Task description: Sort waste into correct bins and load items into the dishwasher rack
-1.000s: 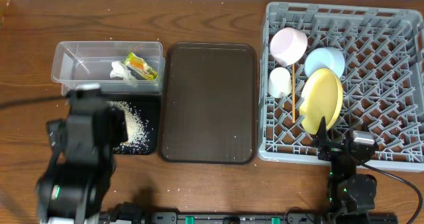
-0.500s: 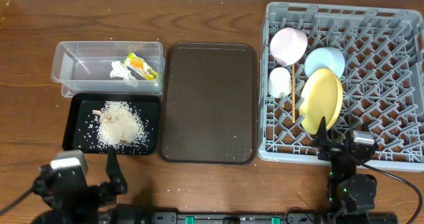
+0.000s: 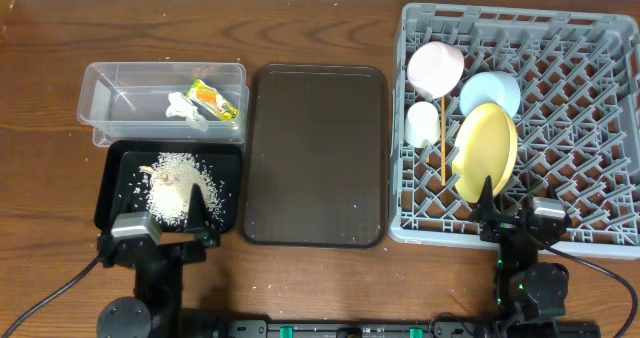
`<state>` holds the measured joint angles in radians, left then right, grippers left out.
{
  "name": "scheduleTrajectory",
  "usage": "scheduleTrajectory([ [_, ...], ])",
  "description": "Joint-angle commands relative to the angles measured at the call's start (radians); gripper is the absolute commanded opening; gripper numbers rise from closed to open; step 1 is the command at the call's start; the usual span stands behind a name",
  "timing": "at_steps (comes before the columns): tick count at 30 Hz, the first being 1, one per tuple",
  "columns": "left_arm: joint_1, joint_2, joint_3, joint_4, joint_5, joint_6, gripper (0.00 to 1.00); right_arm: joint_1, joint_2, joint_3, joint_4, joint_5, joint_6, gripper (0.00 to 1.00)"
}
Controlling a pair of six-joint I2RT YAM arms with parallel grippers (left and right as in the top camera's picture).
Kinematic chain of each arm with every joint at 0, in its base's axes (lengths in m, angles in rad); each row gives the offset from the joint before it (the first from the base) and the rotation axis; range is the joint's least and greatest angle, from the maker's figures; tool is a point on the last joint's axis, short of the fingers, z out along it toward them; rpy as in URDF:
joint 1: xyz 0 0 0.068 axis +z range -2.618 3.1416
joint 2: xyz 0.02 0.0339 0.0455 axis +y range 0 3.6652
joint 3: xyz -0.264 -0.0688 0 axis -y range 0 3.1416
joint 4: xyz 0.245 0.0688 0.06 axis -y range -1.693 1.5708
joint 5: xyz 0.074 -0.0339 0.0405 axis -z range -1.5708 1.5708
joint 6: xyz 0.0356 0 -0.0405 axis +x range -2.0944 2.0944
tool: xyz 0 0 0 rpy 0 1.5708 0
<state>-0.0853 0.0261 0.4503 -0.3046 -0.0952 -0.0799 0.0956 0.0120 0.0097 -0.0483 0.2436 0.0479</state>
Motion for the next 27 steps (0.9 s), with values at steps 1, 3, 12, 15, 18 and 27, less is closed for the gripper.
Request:
scheduleTrajectory([
  [1, 0.012, -0.023, -0.101, 0.175, 0.047, -0.011, 0.98, 0.010, -0.007, -0.004, 0.000, 0.007, 0.003, 0.99],
  [3, 0.013, -0.024, -0.151, 0.285, 0.068, -0.011, 0.98, 0.010, -0.007, -0.004, 0.000, 0.007, 0.003, 0.99],
  [12, 0.013, -0.024, -0.359, 0.476, 0.114, -0.011, 0.98, 0.010, -0.007, -0.004, 0.000, 0.007, 0.003, 0.99],
  [15, 0.013, -0.024, -0.417, 0.480, 0.114, -0.012, 0.98, 0.010, -0.007, -0.004, 0.000, 0.007, 0.003, 0.99],
  [18, 0.014, -0.024, -0.446, 0.449, 0.114, -0.011, 0.98, 0.010, -0.007, -0.004, 0.000, 0.007, 0.003, 0.99],
  [27, 0.075, -0.024, -0.446, 0.273, 0.162, -0.011, 0.98, 0.010, -0.007, -0.004, 0.000, 0.007, 0.003, 0.99],
])
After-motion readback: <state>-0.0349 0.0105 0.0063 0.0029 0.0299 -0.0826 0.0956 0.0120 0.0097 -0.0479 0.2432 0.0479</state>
